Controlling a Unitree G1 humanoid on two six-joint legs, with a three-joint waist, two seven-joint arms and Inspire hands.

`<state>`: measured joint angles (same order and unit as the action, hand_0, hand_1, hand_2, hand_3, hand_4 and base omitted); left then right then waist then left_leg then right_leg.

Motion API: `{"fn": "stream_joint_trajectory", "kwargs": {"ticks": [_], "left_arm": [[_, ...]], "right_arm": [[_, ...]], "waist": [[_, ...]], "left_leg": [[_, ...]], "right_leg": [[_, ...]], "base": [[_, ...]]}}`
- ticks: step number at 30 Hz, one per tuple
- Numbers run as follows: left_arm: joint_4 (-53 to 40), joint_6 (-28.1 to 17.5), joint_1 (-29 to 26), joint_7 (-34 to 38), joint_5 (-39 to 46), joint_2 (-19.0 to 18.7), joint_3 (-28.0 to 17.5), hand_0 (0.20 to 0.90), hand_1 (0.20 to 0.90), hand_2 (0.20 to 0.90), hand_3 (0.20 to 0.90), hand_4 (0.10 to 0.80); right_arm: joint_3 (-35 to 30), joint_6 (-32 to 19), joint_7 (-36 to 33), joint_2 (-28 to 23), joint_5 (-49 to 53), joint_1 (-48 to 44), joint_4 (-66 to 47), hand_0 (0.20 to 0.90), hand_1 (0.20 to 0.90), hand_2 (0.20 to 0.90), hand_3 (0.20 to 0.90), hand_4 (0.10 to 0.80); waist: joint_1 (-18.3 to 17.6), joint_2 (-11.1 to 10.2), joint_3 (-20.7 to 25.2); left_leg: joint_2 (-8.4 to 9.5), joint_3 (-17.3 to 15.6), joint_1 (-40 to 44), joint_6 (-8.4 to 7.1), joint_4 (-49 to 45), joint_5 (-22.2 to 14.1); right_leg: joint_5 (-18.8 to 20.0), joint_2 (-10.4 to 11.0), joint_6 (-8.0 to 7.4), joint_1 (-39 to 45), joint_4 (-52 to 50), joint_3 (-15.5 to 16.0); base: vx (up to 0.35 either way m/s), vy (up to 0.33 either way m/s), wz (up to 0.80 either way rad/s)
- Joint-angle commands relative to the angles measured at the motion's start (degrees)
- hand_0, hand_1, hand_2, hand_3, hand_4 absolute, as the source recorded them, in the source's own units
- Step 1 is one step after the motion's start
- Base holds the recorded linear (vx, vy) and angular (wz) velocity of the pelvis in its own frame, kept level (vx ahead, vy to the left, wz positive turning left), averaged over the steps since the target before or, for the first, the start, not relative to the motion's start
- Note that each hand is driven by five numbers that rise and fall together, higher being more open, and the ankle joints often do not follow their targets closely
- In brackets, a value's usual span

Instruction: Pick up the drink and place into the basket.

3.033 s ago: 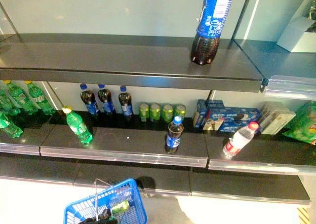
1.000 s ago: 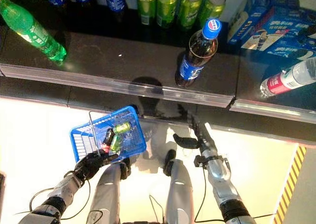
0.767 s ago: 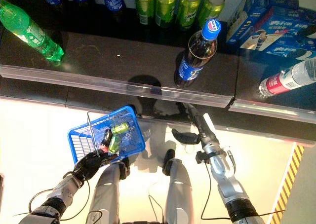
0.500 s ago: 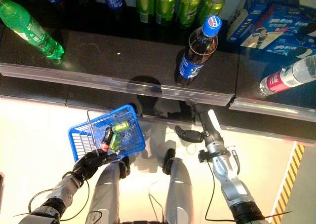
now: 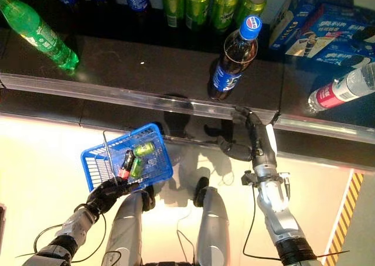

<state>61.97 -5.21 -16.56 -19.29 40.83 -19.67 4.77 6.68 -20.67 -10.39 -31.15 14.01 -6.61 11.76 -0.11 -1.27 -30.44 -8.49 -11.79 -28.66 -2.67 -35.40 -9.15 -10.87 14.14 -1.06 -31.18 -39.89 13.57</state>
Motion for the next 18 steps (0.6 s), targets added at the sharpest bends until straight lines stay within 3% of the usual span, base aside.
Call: {"fn": "stream_joint_trajectory", "kwargs": {"ticks": [1,18], "left_arm": [[-3.88,0.20,12.02,-4.96,-2.20,-2.02,1.74,0.300,0.300,0.300,0.200,0.100],[-4.31,2.10,14.53,-5.32,-5.44,-1.59,2.22,0.300,0.300,0.300,0.200,0.100]], "right_arm": [[-9.42,-8.88,-3.92,-1.31,2.01,-5.25,-10.11,0.900,0.900,0.900,0.900,0.800],[-10.42,-5.77,-7.99,-0.99,4.82,-10.91,-7.95,0.900,0.900,0.900,0.900,0.800]], "waist": [[0.71,0.82,1.09],[2.16,1.23,1.88]], "left_leg": [[1.29,0.78,3.47,3.12,0.57,0.62],[1.15,0.80,4.24,3.04,-1.92,1.75]], "right_leg": [[2.46,-0.74,-3.34,2.24,-0.98,-0.31],[1.74,-0.73,-1.76,5.27,-1.38,0.64]], "base": [[0.069,0.002,-0.01],[0.065,-0.007,0.01]]}}
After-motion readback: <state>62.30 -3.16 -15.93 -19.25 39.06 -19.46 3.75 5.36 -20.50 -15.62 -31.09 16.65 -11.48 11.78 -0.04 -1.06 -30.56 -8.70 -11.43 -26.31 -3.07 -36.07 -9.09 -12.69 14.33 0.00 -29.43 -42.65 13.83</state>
